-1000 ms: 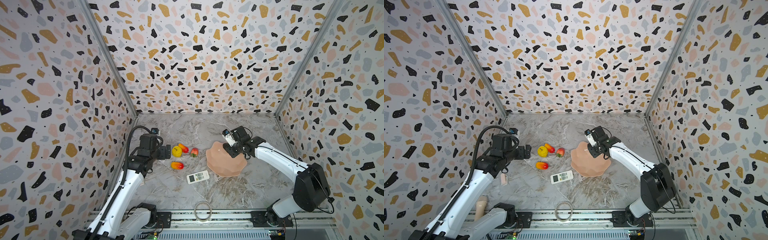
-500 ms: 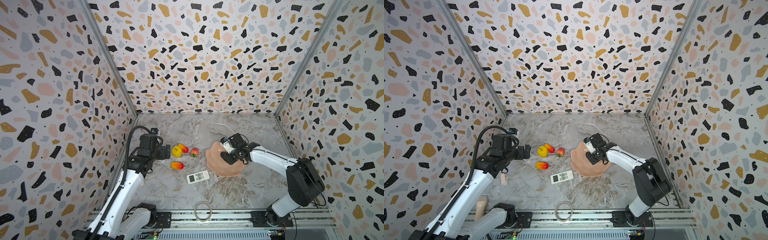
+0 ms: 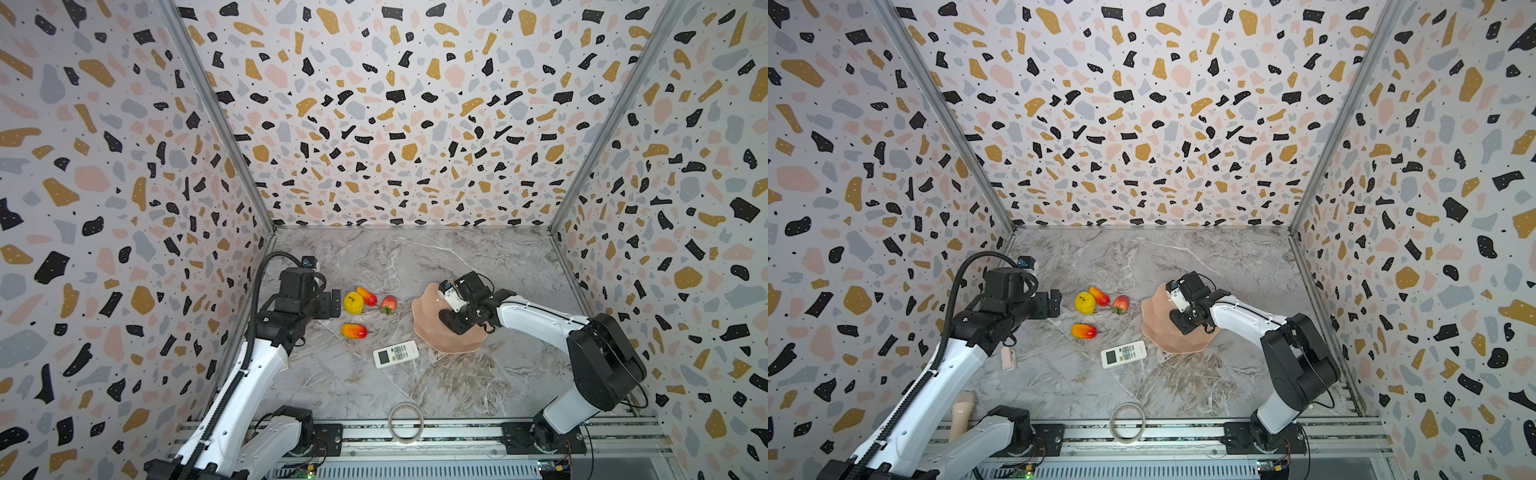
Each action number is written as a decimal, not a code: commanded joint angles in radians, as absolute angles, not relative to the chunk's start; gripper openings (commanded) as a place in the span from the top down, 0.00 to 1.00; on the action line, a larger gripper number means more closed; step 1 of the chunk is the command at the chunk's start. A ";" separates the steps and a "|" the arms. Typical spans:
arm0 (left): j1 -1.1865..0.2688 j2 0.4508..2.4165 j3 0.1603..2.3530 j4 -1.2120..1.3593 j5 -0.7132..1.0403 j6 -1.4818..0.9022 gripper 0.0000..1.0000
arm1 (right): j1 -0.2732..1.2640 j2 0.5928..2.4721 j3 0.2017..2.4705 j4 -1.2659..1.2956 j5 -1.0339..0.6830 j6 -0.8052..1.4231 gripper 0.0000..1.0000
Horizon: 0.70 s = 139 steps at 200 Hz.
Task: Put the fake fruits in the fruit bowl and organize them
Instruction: 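Carry the avocado with the right gripper and release it into the pink bowl, then move the right gripper back to the fruits and grasp the red strawberry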
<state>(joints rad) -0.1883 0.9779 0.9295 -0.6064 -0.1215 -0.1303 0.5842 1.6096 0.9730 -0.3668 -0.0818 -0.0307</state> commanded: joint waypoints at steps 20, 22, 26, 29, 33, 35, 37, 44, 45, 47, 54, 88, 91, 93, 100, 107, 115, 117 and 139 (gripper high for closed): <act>-0.191 0.968 0.945 -0.609 -0.135 -0.121 0.00 | 0.592 1.603 1.008 -0.391 -0.078 -0.036 0.63; -0.192 0.968 0.946 -0.609 -0.135 -0.121 0.01 | 0.592 1.603 1.010 -0.393 -0.078 -0.037 0.62; -0.192 0.968 0.945 -0.609 -0.135 -0.121 0.00 | 0.592 1.603 1.014 -0.396 -0.076 -0.038 0.60; -0.192 0.969 0.946 -0.610 -0.135 -0.120 0.00 | 0.592 1.603 1.017 -0.399 -0.075 -0.040 0.58; -0.192 0.968 0.945 -0.610 -0.134 -0.121 0.00 | 0.592 1.603 1.022 -0.403 -0.074 -0.040 0.56; -0.192 0.968 0.945 -0.610 -0.134 -0.120 0.00 | 0.592 1.601 1.023 -0.404 -0.073 -0.040 0.55; -0.192 0.968 0.946 -0.610 -0.134 -0.120 0.01 | 0.592 1.601 1.025 -0.406 -0.072 -0.041 0.54; -0.192 0.966 0.946 -0.612 -0.134 -0.120 0.01 | 0.592 1.599 1.033 -0.413 -0.070 -0.045 0.49; -0.192 0.966 0.946 -0.612 -0.134 -0.121 0.01 | 0.593 1.599 1.034 -0.414 -0.069 -0.046 0.48; -0.192 0.966 0.946 -0.611 -0.134 -0.121 0.00 | 0.593 1.598 1.037 -0.416 -0.069 -0.047 0.47; -0.192 0.965 0.946 -0.613 -0.135 -0.120 0.01 | 0.595 1.596 1.047 -0.425 -0.065 -0.049 0.41; -0.192 0.960 0.951 -0.618 -0.140 -0.118 0.00 | 0.618 1.584 1.120 -0.470 -0.029 -0.069 0.13; -0.192 0.960 0.951 -0.619 -0.140 -0.118 0.00 | 0.621 1.584 1.128 -0.475 -0.026 -0.071 0.10; -0.192 0.960 0.951 -0.619 -0.140 -0.118 0.00 | 0.622 1.583 1.134 -0.478 -0.023 -0.073 0.09; -0.192 0.959 0.953 -0.618 -0.141 -0.118 0.00 | 0.628 1.585 1.154 -0.488 -0.015 -0.075 0.06; -0.192 0.959 0.953 -0.620 -0.140 -0.118 0.00 | 0.635 1.589 1.175 -0.498 -0.009 -0.080 0.05; -0.192 0.957 0.951 -0.621 -0.140 -0.118 0.00 | 0.648 1.593 1.200 -0.504 -0.008 -0.084 0.03; -0.192 0.956 0.951 -0.621 -0.140 -0.118 0.01 | 0.651 1.594 1.207 -0.503 -0.007 -0.084 0.03; -0.192 0.954 0.950 -0.617 -0.140 -0.119 0.00 | 0.708 1.631 1.288 -0.487 -0.019 -0.094 0.01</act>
<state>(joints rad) -0.1883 0.9749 0.9295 -0.6224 -0.1223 -0.1303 0.6559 1.6123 1.1927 -0.4641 -0.0254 -0.0734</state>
